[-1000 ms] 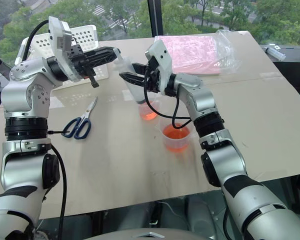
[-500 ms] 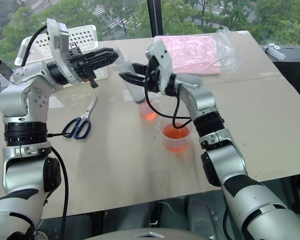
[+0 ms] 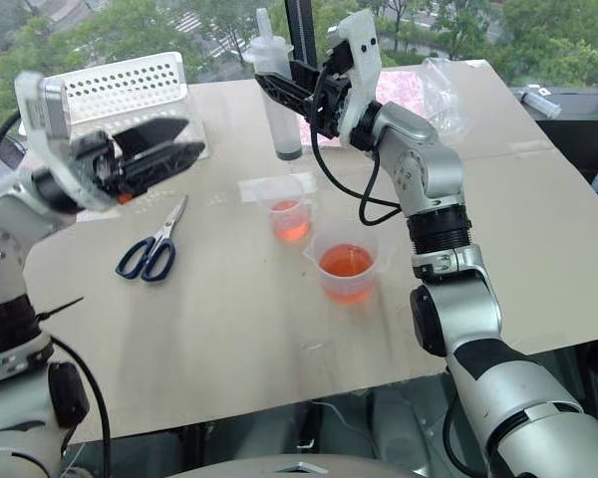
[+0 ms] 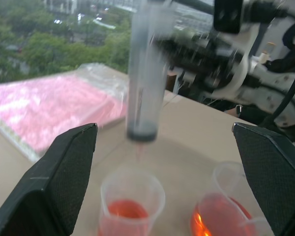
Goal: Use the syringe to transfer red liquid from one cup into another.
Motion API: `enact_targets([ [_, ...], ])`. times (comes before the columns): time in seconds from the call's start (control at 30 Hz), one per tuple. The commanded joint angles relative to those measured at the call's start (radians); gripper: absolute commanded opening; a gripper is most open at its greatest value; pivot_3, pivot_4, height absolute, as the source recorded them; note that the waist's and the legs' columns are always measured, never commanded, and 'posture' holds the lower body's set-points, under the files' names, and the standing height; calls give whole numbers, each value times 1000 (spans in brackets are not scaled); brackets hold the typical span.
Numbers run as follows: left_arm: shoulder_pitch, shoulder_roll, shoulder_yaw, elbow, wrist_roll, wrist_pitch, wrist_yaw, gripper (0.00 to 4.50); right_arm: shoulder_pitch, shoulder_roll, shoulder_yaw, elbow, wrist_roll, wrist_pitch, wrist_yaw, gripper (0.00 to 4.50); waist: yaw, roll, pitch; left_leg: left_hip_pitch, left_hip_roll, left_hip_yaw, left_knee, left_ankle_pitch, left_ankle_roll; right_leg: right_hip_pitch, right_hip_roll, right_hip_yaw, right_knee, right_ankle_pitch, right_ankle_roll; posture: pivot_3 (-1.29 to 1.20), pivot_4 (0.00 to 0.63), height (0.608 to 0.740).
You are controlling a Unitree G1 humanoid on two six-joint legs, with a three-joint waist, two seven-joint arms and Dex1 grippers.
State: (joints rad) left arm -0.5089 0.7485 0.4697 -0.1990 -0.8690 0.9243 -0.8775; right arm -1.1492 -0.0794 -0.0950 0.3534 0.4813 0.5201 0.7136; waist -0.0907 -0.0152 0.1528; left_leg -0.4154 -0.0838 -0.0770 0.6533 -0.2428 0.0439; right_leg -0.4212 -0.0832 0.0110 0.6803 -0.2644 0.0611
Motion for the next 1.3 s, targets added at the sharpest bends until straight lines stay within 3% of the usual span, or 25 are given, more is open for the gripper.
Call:
enact_targets([
  [0.03, 21, 7, 23, -91, -30, -30, 30, 4500, -5, 16, -24, -121, 78, 69, -37, 1391, 7, 0, 0, 0, 0, 0, 0, 0, 0, 0, 0, 0, 0, 0, 0, 0, 150, 740],
  [0.23, -41, -50, -64, -97, -12, -86, 94, 4500, 47, 39, 34, -317, 138, 170, -71, 1389, 33, 0, 0, 0, 0, 0, 0, 0, 0, 1, 0, -1, 0, 0, 0, 0, 150, 740],
  [0.53, -205, -128, -166, 30, 24, -173, 96, 4500, 90, 52, 93, -409, 138, 198, -106, 1389, 33, 0, 0, 0, -1, 0, 1, 0, 0, 1, 0, -1, 0, 0, 0, 0, 150, 740],
  [0.67, -235, -125, -197, 78, 45, -218, 40, 3381, 94, 41, 97, -427, 139, 208, -115, 1389, 26, 0, 0, 0, -1, 0, 1, 0, 0, 1, 0, -1, 0, 0, 0, 0, 150, 740],
  [0.8, -244, -124, -207, 95, 47, -233, 16, 1517, 105, 8, 98, -440, 161, 228, -79, 1389, 25, 0, 0, 0, -1, 0, 1, 0, 0, 1, 0, -1, 0, 0, 0, 0, 150, 740],
  [0.9, -247, -124, -211, 100, 44, -237, 12, 1507, 112, -18, 109, -435, 157, 234, -62, 1389, 23, 0, 0, 0, -1, 0, 1, 0, 0, 1, 0, -1, 0, 0, 0, 0, 150, 740],
  [0.97, -244, -122, -214, 103, 46, -237, 12, 1507, 119, -32, 116, -441, 159, 239, -54, 2413, 23, 0, 0, 0, -1, 0, 1, 0, 0, 1, 0, -1, 0, 0, 0, 0, 150, 740],
  [1.13, -236, -102, -200, 126, 38, -200, 35, 1499, 151, -123, 98, -486, 160, 218, 1, 4500, 26, 0, 0, 0, -1, 0, 1, 0, 0, 1, 0, -1, 0, 0, 0, 0, 150, 740],
  [1.2, -234, -91, -188, 132, 23, -172, 49, 1499, 174, -188, 96, -517, 146, 184, 51, 4500, 29, 0, 0, 0, -1, 0, 1, 0, 0, 1, 0, -1, -1, 0, 0, 0, 150, 740],
  [1.3, -239, -53, -153, 147, -42, -44, 92, 1499, 247, -375, 102, -596, 106, 122, 187, 4500, 36, 0, 0, 0, -1, 0, 1, 0, 0, 1, 0, -1, -1, 0, 0, 0, 150, 740],
])
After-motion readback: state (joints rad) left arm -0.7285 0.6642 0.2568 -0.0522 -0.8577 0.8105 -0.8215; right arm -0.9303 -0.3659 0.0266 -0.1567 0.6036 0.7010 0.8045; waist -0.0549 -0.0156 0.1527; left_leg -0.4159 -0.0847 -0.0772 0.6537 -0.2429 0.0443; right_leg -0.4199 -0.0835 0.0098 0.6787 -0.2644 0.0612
